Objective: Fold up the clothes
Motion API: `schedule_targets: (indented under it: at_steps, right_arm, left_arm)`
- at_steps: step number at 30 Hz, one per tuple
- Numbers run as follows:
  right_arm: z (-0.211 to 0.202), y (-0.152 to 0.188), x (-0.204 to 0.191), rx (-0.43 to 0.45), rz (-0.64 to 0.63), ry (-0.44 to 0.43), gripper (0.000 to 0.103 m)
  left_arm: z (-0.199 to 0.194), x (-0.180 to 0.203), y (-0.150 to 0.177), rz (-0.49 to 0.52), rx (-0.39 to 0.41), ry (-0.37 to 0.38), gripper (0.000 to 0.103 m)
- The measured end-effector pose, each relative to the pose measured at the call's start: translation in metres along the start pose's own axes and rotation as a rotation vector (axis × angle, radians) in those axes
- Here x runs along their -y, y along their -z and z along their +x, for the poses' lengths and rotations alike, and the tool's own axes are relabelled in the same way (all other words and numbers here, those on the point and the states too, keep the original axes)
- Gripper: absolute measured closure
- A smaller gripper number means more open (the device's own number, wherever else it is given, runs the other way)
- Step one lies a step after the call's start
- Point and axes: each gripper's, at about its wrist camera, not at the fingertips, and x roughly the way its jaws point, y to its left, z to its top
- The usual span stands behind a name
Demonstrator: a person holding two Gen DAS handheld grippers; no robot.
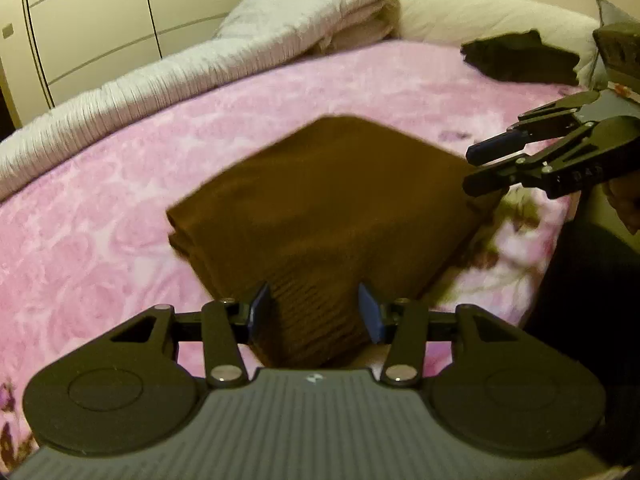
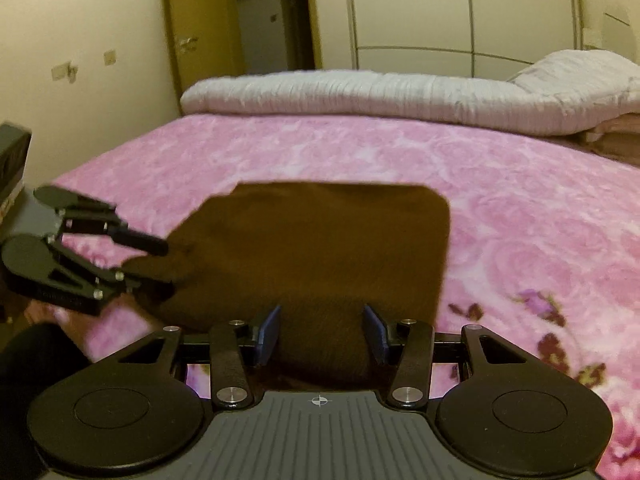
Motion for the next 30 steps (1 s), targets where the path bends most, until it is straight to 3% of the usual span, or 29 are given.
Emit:
schedule_targets:
  at_steps: [7, 17, 22, 23, 24, 30]
  right_arm:
    - [0.005, -0.025, 0.037, -0.016, 0.003, 0.078, 0.054]
    - [0.083, -0.065, 0.110, -0.051, 0.149, 0.016, 0.054]
    - [0.136, -0.078, 0.146, -0.109, 0.279, -0.042, 0.054]
    - [0.143, -0.080, 0.151, -0.125, 0.313, -0.072, 0.064]
    - [0.147, -0.083, 0.153, -0.129, 0.325, -0.092, 0.080]
    - [0.162, -0.090, 0.170, -0.111, 0.327, -0.077, 0.086]
  left_arm:
    - [0.013, -0.028, -0.029, -0.037, 0.050, -0.031, 0.060]
    - [0.103, -0.078, -0.053, -0.038, -0.019, -0.019, 0.060]
    - [0.117, -0.087, -0.048, -0.058, -0.007, 0.018, 0.058]
    - [0.118, -0.088, -0.048, -0.057, -0.003, 0.018, 0.058]
    - [0.118, -0.089, -0.049, -0.057, 0.001, 0.019, 0.058]
    - [0.139, -0.097, -0.058, -0.070, -0.002, 0.031, 0.058]
